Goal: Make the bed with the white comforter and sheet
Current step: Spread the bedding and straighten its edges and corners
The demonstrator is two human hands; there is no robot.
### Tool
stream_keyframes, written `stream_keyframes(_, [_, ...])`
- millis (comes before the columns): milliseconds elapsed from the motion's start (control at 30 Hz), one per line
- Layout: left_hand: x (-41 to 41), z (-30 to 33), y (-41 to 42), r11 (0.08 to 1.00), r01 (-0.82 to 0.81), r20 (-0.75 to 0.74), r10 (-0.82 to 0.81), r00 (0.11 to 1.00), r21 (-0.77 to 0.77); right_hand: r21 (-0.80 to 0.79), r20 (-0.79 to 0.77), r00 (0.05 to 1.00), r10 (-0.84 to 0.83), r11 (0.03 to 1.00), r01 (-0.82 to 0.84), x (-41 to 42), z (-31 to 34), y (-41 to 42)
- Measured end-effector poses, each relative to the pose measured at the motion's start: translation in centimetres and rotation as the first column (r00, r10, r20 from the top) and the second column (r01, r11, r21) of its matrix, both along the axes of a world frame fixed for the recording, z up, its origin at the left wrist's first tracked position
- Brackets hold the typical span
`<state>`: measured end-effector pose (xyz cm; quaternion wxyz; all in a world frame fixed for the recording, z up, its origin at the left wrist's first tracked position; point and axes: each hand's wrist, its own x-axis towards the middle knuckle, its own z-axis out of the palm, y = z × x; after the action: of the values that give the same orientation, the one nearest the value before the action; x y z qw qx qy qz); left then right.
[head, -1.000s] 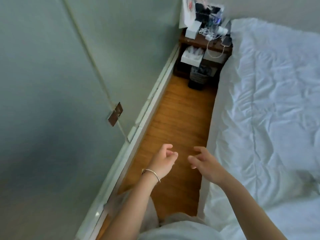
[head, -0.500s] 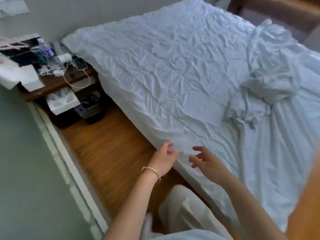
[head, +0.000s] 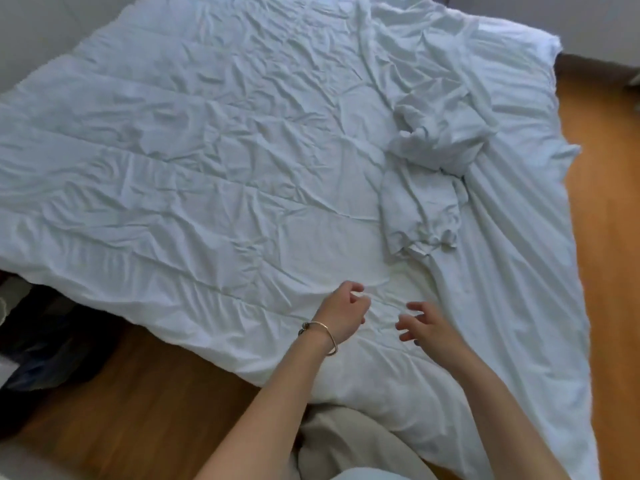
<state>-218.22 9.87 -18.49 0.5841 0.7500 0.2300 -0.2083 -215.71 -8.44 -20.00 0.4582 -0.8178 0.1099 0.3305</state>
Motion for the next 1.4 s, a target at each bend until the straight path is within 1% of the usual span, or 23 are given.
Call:
stream_keyframes(67, [3.9, -1.0, 0.7, 0.999, 0.024, -0.008, -0.023, 1.000, 0.023, 0.043, -0.053, 0.994, -0.092, 0.995, 0.094, 3.0, -0.3, 0.7])
stream_keyframes(100, [5.5, -1.5, 0.8, 0.999, 0.042, -0.018, -0.041, 0.999, 0.032, 0.073, -0.087, 0.979, -0.183, 0.979, 0.189, 4.2, -0.6, 0.9])
stream_keyframes(167, [8.1, -3.0, 0.9, 0.994, 0.102, -0.060, -0.100, 0.993, 0.046, 0.086, -0.140, 0.907, -0.398, 0.907, 0.412, 6.5, -1.9, 1.2])
stream_keyframes(233, [10.7, -4.3, 0.8, 0.983, 0.180, -0.103, -0.176, 0.979, 0.030, 0.019, -0.143, 0.828, -0.542, 0.835, 0.549, 8.5, -3.5, 1.7])
stream_keyframes(333, [15.7, -6.7, 0.0, 0.955, 0.295, -0.084, -0.291, 0.953, 0.034, 0.009, -0.142, 0.704, -0.696, 0.710, 0.704, 11.2, -6.2, 3.2])
stream_keyframes(400, [18.9, -8.2, -0.8, 0.941, 0.334, -0.044, -0.332, 0.942, 0.053, -0.018, -0.050, 0.669, -0.742, 0.670, 0.742, 13.0, -7.3, 4.2])
stream_keyframes(500, [23.3, -10.4, -2.2, 0.944, 0.323, -0.029, -0.322, 0.946, 0.061, -0.048, 0.063, 0.691, -0.721, 0.689, 0.723, 15.3, -7.6, 5.4])
stream_keyframes(567, [26.2, -12.1, -2.9, 0.966, 0.255, -0.002, -0.255, 0.967, 0.047, -0.067, 0.087, 0.710, -0.699, 0.707, 0.704, 17.1, -7.8, 5.7])
stream_keyframes(667, [29.7, -14.4, -3.1, 0.991, 0.126, -0.009, -0.127, 0.992, -0.032, -0.163, 0.156, 0.733, -0.662, 0.715, 0.680, 19.3, -8.7, 5.2])
stream_keyframes(767, [30.7, -15.1, -2.1, 0.984, 0.160, 0.030, -0.163, 0.986, 0.074, -0.215, 0.246, 0.698, -0.673, 0.664, 0.716, 20.3, -8.7, 4.5])
stream_keyframes(833, [30.0, -13.7, -0.6, 0.983, 0.162, 0.103, -0.171, 0.980, 0.088, -0.263, 0.303, 0.680, -0.668, 0.627, 0.733, 20.5, -8.0, 4.2])
stream_keyframes(867, [29.2, -12.8, 0.5, 0.984, 0.159, 0.144, -0.170, 0.975, 0.086, -0.267, 0.315, 0.688, -0.653, 0.635, 0.725, 20.5, -7.8, 4.1])
stream_keyframes(900, [27.9, -12.1, 1.8, 0.981, 0.173, 0.156, -0.185, 0.970, 0.087, -0.234, 0.301, 0.700, -0.648, 0.661, 0.713, 20.6, -7.6, 4.2])
stream_keyframes(967, [23.9, -11.7, 5.1, 0.968, 0.235, 0.100, -0.244, 0.965, 0.089, -0.122, 0.228, 0.741, -0.631, 0.737, 0.665, 20.7, -7.7, 4.9])
stream_keyframes(1067, [15.4, -13.8, 10.5, 0.950, 0.294, -0.091, -0.285, 0.954, 0.108, -0.104, 0.053, 0.870, -0.490, 0.864, 0.493, 19.4, -9.3, 7.2])
stream_keyframes(1133, [11.1, -15.3, 12.8, 0.942, 0.328, -0.240, -0.303, 0.922, 0.067, -0.126, -0.065, 0.893, -0.445, 0.891, 0.435, 17.5, -10.3, 9.2])
stream_keyframes(1167, [10.2, -15.6, 13.4, 0.931, 0.360, -0.293, -0.331, 0.897, 0.050, -0.157, -0.046, 0.888, -0.458, 0.881, 0.446, 16.6, -10.7, 10.0])
stream_keyframes(1200, [10.3, -15.8, 13.7, 0.912, 0.408, -0.321, -0.377, 0.869, 0.035, -0.190, 0.030, 0.871, -0.490, 0.853, 0.487, 15.7, -10.9, 10.6])
stream_keyframes(1267, [12.5, -15.4, 13.7, 0.861, 0.508, -0.331, -0.471, 0.818, 0.029, -0.227, 0.245, 0.818, -0.520, 0.790, 0.570, 14.6, -11.0, 11.4])
stream_keyframes(1300, [14.1, -15.1, 13.4, 0.847, 0.523, -0.309, -0.474, 0.825, 0.097, -0.248, 0.320, 0.811, -0.490, 0.782, 0.571, 14.4, -10.8, 11.7])
stream_keyframes(1333, [16.0, -14.7, 13.0, 0.849, 0.494, -0.259, -0.443, 0.858, 0.187, -0.278, 0.358, 0.821, -0.444, 0.789, 0.548, 14.3, -10.7, 11.8])
stream_keyframes(1367, [17.9, -14.1, 12.5, 0.863, 0.434, -0.185, -0.397, 0.899, 0.259, -0.305, 0.358, 0.843, -0.401, 0.803, 0.511, 14.2, -10.7, 11.8])
stream_keyframes(1400, [19.7, -13.4, 12.0, 0.885, 0.367, -0.101, -0.353, 0.930, 0.286, -0.318, 0.342, 0.859, -0.379, 0.814, 0.486, 14.3, -10.7, 11.9])
